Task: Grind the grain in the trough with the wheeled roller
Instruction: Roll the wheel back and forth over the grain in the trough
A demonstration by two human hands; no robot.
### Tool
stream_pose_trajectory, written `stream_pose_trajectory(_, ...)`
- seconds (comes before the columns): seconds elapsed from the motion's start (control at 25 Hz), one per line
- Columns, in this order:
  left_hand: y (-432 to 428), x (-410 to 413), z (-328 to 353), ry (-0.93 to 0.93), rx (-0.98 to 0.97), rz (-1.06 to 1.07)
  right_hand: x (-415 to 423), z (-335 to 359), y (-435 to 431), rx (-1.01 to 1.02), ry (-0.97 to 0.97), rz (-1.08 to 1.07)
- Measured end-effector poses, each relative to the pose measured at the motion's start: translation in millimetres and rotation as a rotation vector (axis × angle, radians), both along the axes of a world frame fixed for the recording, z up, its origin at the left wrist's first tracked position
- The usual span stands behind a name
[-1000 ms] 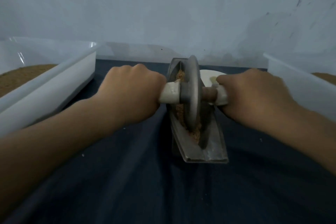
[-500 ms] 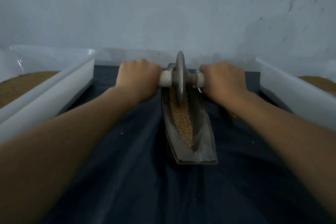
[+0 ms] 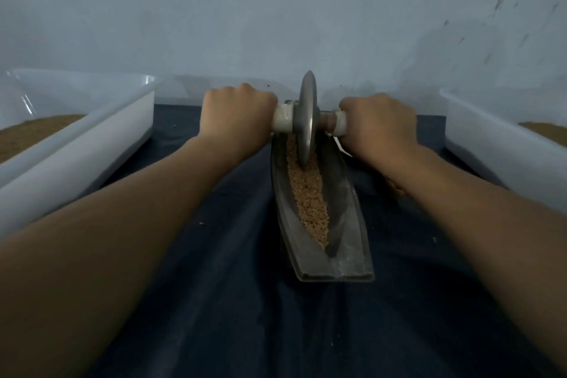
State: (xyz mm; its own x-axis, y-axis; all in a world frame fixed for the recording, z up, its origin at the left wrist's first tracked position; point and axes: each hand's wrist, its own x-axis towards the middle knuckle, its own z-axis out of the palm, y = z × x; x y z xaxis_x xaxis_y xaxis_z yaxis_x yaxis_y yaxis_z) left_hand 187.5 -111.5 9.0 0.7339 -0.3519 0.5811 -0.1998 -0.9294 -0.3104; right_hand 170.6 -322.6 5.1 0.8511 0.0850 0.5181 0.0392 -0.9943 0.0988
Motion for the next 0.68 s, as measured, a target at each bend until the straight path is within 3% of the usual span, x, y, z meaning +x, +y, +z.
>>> stream_pose_trajectory(0.16,9.2,-20.8,-6.1,-0.06,0.028,-0.056,-26.0,-4.6,-5.7,-0.046,0.025,0.043)
stream_pose_trajectory(0.36,38.6,-79.5,-7.3,-0.085,0.096,-0.199,-93.6,-3.4,-25.7,-0.172,-0.132,0.155)
stream_pose_trajectory(0.68,4.4,-3.1,-12.6,-0.066,-0.03,-0.008,-3.0,-0.1,2.1,-0.066,-0.043,0.001)
